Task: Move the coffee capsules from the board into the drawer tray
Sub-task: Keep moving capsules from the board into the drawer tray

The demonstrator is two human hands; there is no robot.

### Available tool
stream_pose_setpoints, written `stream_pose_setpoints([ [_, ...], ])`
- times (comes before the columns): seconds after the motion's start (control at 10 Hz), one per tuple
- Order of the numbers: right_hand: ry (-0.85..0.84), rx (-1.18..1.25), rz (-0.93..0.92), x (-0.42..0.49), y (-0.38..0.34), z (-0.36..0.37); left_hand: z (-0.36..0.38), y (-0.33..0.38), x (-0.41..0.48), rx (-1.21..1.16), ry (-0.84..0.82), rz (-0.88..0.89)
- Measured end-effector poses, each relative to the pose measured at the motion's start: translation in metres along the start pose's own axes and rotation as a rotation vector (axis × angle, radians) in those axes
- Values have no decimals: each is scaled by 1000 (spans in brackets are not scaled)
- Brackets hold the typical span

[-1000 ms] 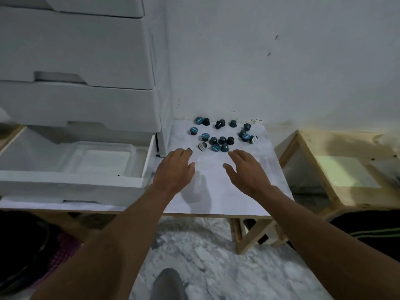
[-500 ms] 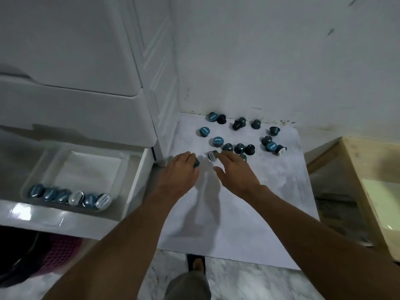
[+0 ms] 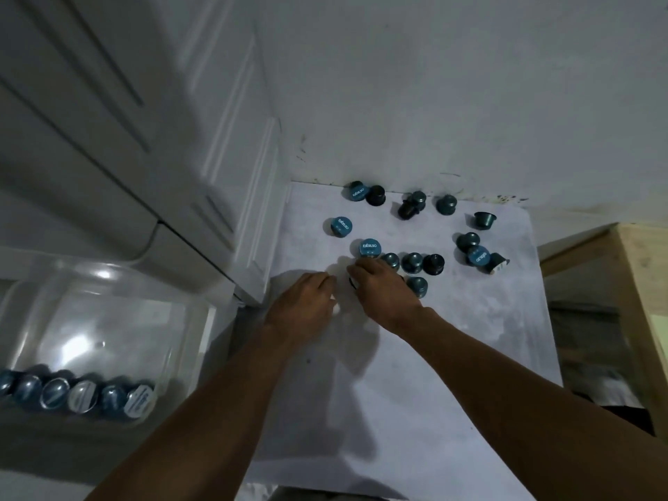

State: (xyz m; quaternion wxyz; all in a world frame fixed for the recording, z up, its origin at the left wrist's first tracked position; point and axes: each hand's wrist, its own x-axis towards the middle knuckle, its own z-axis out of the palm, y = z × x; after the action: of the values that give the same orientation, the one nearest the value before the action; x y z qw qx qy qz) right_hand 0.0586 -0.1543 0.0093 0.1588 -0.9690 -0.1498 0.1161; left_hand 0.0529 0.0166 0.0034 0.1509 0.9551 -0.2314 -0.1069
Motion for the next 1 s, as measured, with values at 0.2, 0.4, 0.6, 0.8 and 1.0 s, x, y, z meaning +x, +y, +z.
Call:
stream_pose_setpoints([
  [0.2,12,13,-13,8,6,9,-5,-2,1,-45,-59,-25],
  [0.4,-15,-3,-41,11,5,4,3,-15,-1,-64,-30,-54],
  [0.6,-40,92,24,12,-4,-9,-1,-15,-3,-48,-18,17],
  [0.8,30,263,127,0,-4,-26,-15,5,-1,-212,174,-74],
  [1.0,80,287,193,-23,-3,-52,-35,26,-6,-265,279,-84],
])
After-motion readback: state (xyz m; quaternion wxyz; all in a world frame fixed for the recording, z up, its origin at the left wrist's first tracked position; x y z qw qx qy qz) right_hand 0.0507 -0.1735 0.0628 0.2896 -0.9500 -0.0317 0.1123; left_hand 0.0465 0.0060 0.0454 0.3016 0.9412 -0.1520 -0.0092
